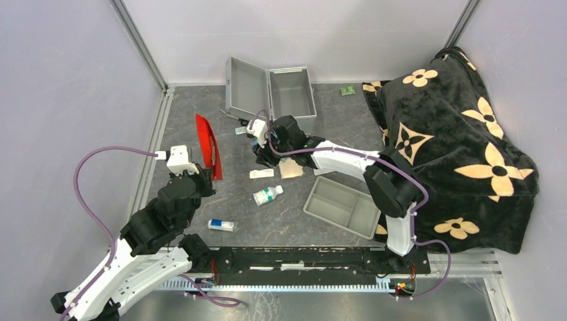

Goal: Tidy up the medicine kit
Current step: Pick up the medical item at the center of the board.

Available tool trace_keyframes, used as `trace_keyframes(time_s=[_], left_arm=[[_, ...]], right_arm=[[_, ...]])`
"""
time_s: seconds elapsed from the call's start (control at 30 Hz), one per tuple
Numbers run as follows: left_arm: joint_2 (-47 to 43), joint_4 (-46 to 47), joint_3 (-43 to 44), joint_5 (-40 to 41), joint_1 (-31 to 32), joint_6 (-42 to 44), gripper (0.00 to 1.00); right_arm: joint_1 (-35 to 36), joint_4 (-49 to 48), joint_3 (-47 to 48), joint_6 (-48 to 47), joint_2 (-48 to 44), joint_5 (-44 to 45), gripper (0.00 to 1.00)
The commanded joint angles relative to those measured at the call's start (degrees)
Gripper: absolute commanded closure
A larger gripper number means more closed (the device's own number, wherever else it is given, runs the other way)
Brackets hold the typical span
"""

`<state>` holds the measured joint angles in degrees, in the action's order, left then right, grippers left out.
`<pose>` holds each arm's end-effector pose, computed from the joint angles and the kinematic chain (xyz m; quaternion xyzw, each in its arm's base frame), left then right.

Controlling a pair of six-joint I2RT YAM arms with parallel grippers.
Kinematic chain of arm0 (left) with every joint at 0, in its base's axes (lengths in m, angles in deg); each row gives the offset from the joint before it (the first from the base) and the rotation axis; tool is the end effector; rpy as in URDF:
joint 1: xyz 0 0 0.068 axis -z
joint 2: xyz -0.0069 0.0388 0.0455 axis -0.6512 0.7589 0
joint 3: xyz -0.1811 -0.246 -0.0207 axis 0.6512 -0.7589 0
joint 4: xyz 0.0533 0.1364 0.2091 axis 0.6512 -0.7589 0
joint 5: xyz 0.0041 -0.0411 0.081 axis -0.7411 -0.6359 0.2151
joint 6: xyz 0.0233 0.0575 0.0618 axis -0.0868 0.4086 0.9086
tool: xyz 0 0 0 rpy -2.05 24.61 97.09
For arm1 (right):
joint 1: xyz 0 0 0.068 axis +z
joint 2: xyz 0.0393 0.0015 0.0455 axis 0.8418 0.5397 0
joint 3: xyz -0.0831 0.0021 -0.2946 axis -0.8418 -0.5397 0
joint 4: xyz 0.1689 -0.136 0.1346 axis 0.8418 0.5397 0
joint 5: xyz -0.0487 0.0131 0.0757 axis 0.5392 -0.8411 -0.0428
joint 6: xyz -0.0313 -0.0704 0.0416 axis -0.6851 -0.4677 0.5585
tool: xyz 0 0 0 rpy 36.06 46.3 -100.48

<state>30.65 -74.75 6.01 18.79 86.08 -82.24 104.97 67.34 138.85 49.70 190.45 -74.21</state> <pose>0.0932 -0.0230 0.3341 -0.0709 0.7979 -0.0845 0.5926 0.3046 0.3699 0.2402 -0.4702 0.7255 0.2936 0.4079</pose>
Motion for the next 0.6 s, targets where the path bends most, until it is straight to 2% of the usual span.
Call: trace_keyframes(time_s=[0.0,0.2,0.57], left_arm=[[0.05,3.44,-0.2,0.06,0.08,-0.42,0.98],[-0.51,3.44,-0.2,0.47,0.08,-0.51,0.98],[-0.42,3.44,-0.2,0.58,0.08,-0.51,0.98]], right_arm=[[0.25,10.76,7.77,-11.27,5.81,-6.6,0.58],[0.24,12.59,12.71,-17.32,10.94,-11.09,0.57],[-0.04,11.26,16.94,-20.21,16.7,-15.79,0.56]])
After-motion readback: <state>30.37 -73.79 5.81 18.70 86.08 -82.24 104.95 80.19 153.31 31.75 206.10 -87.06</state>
